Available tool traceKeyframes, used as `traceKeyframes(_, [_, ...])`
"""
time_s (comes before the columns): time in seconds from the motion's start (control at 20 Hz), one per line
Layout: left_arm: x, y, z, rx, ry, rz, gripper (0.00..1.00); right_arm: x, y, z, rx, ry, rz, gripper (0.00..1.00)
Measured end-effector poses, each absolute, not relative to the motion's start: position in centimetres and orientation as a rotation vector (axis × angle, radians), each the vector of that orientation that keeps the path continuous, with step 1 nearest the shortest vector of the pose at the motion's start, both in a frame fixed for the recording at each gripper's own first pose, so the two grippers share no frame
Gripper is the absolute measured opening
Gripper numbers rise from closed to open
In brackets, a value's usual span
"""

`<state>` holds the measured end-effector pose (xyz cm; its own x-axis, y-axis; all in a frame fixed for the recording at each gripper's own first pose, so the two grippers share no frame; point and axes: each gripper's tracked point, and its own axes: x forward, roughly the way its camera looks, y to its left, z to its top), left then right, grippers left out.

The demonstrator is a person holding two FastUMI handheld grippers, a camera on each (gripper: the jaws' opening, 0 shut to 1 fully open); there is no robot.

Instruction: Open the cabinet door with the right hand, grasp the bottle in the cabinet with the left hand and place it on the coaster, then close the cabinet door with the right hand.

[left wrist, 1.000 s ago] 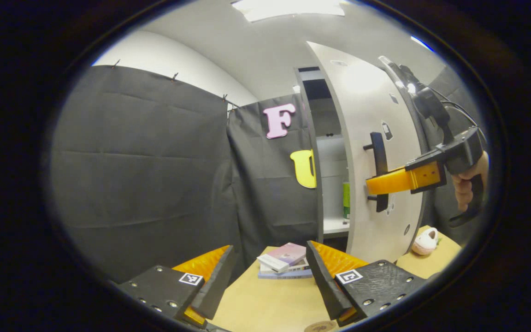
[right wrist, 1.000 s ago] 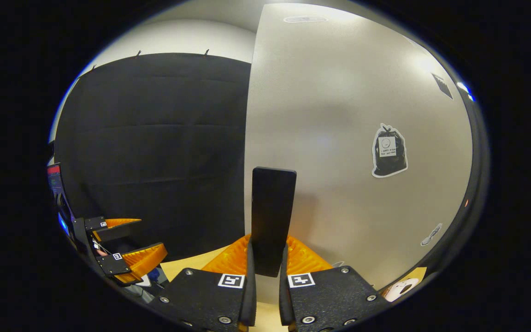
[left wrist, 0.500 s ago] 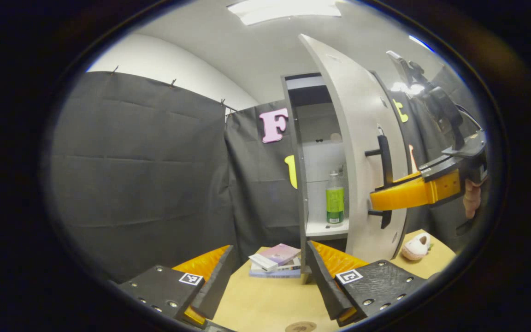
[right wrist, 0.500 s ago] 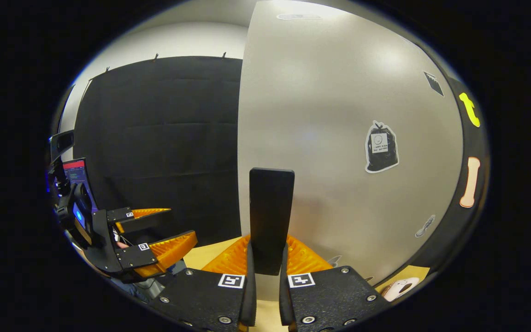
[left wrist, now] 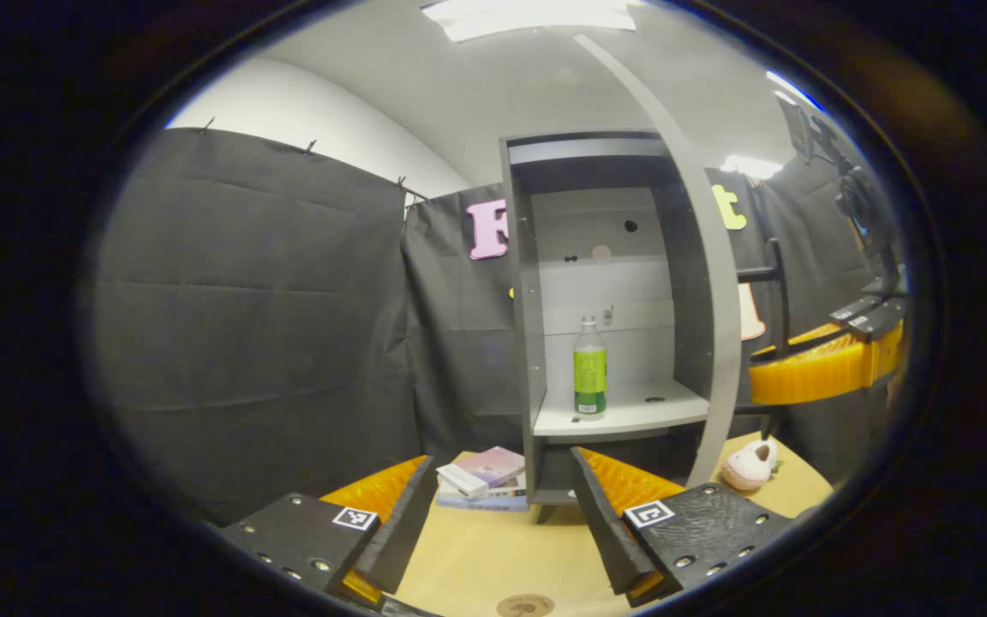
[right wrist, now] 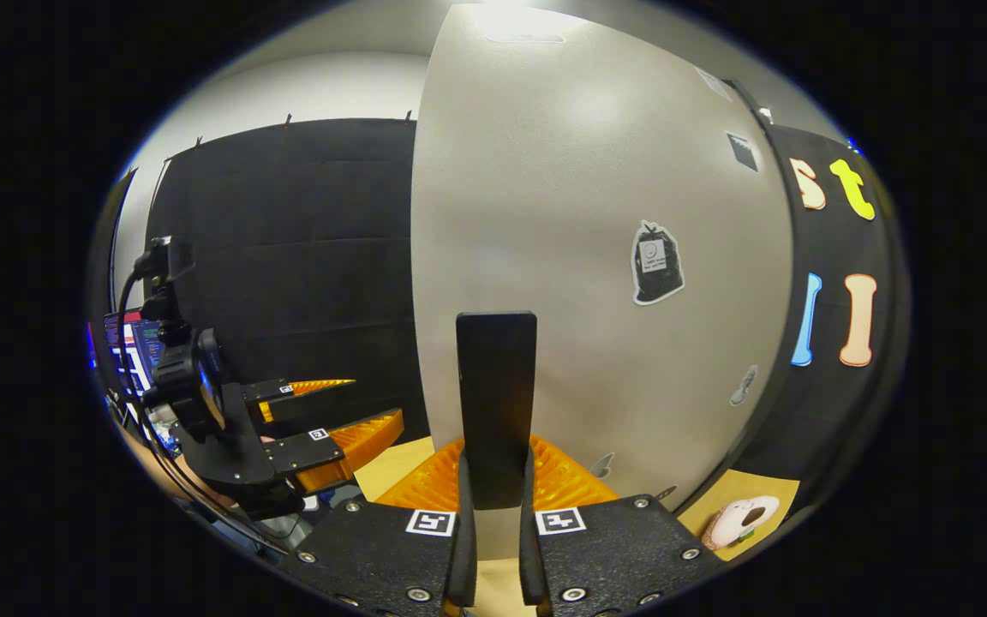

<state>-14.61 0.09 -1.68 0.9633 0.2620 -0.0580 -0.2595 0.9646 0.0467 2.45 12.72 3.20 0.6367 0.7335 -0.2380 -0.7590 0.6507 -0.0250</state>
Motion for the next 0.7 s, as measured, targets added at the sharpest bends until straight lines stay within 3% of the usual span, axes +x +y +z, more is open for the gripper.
traceKeyframes(0.35, [-11.6,-4.1,-1.3,0.016,0.066,0.191,0.89,-1.7,8.5,4.5,-0.085,0.228,0.723,0.2])
traceKeyframes(0.4, [-11.0,-4.5,-1.2,0.026,0.063,0.184,0.95,-2.2,7.9,4.7,-0.083,0.225,0.705,0.2])
traceKeyframes(0.45, [-10.5,-5.0,-1.0,0.047,0.061,0.181,0.95,-2.8,7.6,4.7,-0.08,0.221,0.69,0.2])
traceKeyframes(0.5, [-10.0,-5.4,-0.8,0.064,0.059,0.173,0.89,-3.6,7.2,4.8,-0.072,0.217,0.677,0.2])
traceKeyframes(0.6, [-8.7,-6.8,-0.6,0.074,0.042,0.15,0.89,-4.5,6.4,5.1,-0.05,0.213,0.65,0.19])
traceKeyframes(0.65, [-8.0,-7.4,-0.5,0.071,0.037,0.139,0.95,-5.0,5.9,5.1,-0.044,0.21,0.634,0.19])
traceKeyframes(0.7, [-7.3,-7.7,-0.7,0.064,0.033,0.129,0.95,-5.5,5.3,5.2,-0.04,0.21,0.617,0.19])
